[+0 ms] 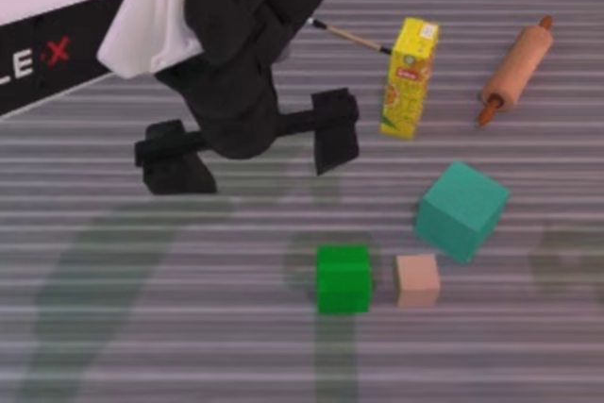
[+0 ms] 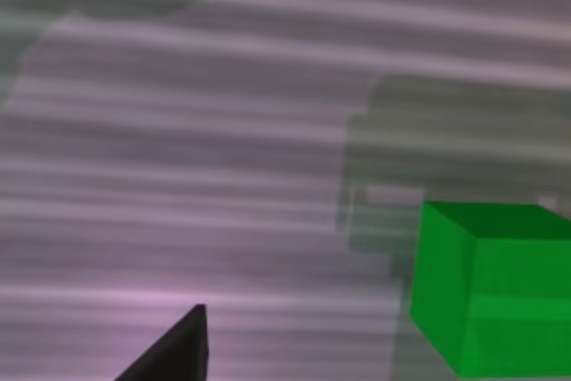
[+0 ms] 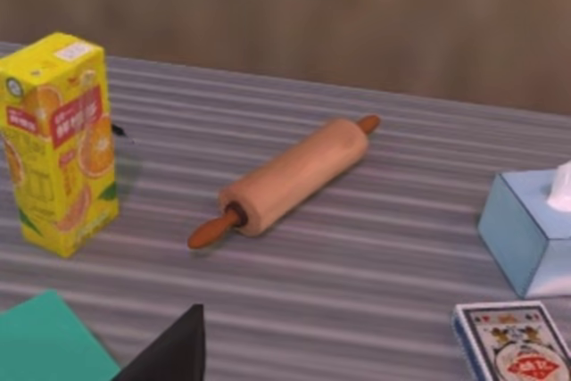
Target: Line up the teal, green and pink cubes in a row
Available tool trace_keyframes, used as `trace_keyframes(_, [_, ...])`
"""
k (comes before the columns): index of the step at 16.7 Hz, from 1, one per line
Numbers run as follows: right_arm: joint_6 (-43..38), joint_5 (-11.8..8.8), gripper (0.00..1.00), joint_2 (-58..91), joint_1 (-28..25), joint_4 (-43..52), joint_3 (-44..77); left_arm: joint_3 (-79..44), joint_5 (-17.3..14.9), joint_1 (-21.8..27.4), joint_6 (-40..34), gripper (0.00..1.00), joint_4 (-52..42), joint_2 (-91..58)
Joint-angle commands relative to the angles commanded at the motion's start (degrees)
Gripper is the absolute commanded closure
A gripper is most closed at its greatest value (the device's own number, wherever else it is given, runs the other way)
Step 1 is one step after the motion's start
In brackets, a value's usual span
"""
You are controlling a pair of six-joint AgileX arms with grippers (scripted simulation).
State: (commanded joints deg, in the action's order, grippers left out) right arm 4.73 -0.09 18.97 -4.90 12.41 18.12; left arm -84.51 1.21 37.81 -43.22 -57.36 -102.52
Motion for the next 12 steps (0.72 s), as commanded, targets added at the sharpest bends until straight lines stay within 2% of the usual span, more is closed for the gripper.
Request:
trace_keyframes(5, [5.5,0.1,0.00,28.7,-5.5,15.4,21.6,23.2,0.0,-10.8,8.6,0.00,13.7,25.5])
trace_keyframes(12, [13.4,0.0,0.00,69.1,-13.4,37.7,50.9,57.4,-0.5,-26.2,25.0,0.00,35.3,65.5])
